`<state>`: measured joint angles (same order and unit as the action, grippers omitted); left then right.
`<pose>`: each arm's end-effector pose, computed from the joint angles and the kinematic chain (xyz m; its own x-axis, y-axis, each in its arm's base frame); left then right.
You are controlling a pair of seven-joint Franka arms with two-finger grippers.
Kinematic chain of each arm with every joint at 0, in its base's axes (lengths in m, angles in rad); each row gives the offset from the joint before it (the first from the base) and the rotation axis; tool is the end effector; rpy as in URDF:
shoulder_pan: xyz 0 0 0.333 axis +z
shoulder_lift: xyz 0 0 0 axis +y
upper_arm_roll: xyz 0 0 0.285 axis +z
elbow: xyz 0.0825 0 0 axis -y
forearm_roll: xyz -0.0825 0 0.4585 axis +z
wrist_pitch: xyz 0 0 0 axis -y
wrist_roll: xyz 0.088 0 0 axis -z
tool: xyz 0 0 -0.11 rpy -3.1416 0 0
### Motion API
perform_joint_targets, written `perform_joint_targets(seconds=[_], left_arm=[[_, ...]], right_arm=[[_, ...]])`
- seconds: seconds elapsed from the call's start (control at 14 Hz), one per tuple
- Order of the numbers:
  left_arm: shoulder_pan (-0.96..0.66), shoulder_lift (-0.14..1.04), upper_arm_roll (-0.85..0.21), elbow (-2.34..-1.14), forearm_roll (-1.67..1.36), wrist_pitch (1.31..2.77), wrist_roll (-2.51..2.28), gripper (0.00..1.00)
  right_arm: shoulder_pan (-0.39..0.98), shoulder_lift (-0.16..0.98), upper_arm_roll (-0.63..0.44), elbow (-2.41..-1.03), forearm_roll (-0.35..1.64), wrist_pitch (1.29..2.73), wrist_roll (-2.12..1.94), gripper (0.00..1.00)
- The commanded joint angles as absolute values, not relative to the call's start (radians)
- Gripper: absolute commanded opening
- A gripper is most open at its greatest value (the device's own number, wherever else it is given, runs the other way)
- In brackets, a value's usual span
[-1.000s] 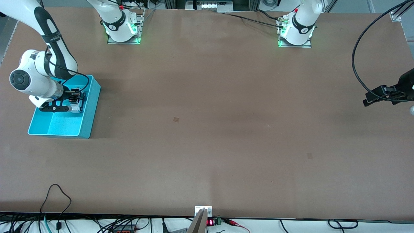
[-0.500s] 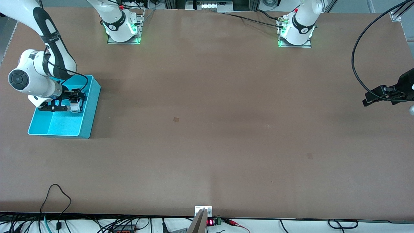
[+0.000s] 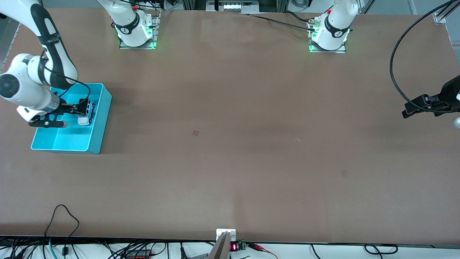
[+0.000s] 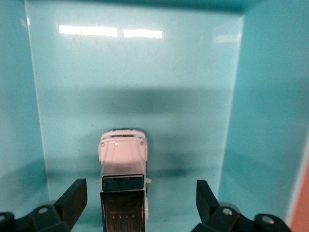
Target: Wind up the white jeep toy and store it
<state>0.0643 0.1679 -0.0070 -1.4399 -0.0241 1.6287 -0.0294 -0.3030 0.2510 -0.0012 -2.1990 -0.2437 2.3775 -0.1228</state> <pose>0.6795 0.0368 0.5576 0.9959 0.0881 0.0201 0.0876 -0.9958 0.0259 0.5589 -0.1787 0.1722 0.9945 -0.0064 -0.1043 0.0086 -0.9898 0.1425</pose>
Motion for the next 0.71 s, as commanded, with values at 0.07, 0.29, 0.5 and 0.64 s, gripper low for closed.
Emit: perform_joint_targets(seconds=[0.07, 0.29, 0.5, 0.64], left_arm=[[0.061, 0.163, -0.005, -1.442, -0.043, 1.635, -0.021, 1.00], [0.061, 0.163, -0.005, -1.442, -0.043, 1.635, -0.021, 1.00], [0.061, 0.163, -0.005, -1.440, -0.044, 1.635, -0.023, 1.00], [0.061, 0.163, -0.006, -1.440, -0.043, 1.635, -0.023, 1.00]], right_arm=[[-0.310, 0.203, 0.034, -2.090, -0.245, 2.223, -0.121, 1.00], [-0.307, 0.186, 0.049, -1.990, -0.226, 2.096, -0.118, 1.00], [-0.285, 0.138, 0.049, -1.931, -0.180, 2.002, -0.121, 1.00], [-0.276, 0.114, 0.075, -1.875, -0.176, 1.923, -0.120, 1.00]])
